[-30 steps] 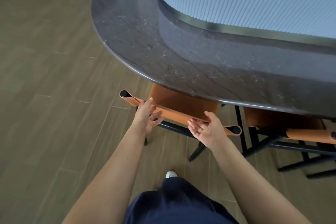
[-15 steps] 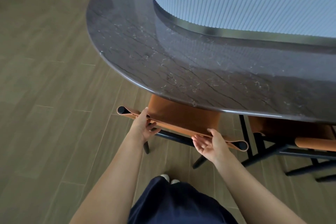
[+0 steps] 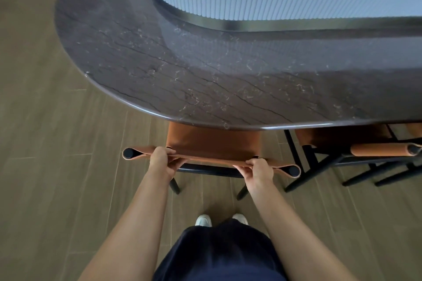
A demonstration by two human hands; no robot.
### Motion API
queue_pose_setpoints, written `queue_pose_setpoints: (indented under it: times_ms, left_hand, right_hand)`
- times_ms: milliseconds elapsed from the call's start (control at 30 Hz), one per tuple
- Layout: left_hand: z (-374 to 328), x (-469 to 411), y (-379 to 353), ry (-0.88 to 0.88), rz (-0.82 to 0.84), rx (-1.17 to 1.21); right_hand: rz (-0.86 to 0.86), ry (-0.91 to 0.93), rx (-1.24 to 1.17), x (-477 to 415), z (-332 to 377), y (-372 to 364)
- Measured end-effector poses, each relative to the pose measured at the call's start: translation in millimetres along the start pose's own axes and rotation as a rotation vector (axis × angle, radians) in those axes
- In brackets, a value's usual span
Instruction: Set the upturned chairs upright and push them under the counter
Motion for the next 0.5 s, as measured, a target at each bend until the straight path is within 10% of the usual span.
queue_pose_setpoints:
  times_ms: [500]
  left_hand:
    - [104.3, 23.2, -70.5, -0.105, 0.018, 0.121]
  right_hand:
    - [-0.008, 0.097, 0.087, -46.9, 109.4, 86.7]
Point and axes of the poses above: each hand's wrist, its own x-axis away from the middle knuckle, its own y-axis out of the back of the hand, z = x × y, the point moved 8 cm from there along -x, towards the middle knuckle, and after that the axes turned 10 degrees about x, right-handed, at the moved point
